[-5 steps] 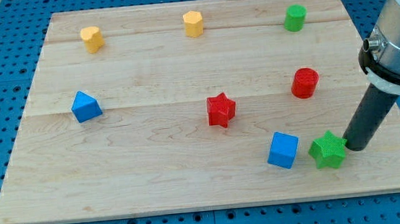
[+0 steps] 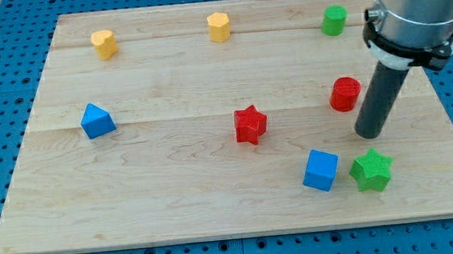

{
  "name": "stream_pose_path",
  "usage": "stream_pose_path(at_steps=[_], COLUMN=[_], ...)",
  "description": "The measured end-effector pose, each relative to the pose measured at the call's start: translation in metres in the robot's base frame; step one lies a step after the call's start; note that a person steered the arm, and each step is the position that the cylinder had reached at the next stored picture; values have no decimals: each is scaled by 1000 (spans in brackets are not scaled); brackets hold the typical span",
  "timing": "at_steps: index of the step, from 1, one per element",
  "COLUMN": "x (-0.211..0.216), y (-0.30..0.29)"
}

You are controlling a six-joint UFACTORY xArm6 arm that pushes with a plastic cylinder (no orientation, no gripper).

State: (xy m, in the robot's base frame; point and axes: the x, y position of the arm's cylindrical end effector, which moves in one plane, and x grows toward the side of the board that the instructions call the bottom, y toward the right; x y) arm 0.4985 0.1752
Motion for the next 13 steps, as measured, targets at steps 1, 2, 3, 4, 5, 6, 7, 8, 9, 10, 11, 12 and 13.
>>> stream_pose_path(at_steps=[1, 2, 3, 4, 5, 6, 7, 8, 9, 10, 11, 12, 13], x=[0, 0, 0, 0, 0, -1, -1, 0, 3, 3, 17, 24, 24], y=[-13, -30, -48, -64, -67, -67, -67, -39, -26, -26, -34, -49, -49])
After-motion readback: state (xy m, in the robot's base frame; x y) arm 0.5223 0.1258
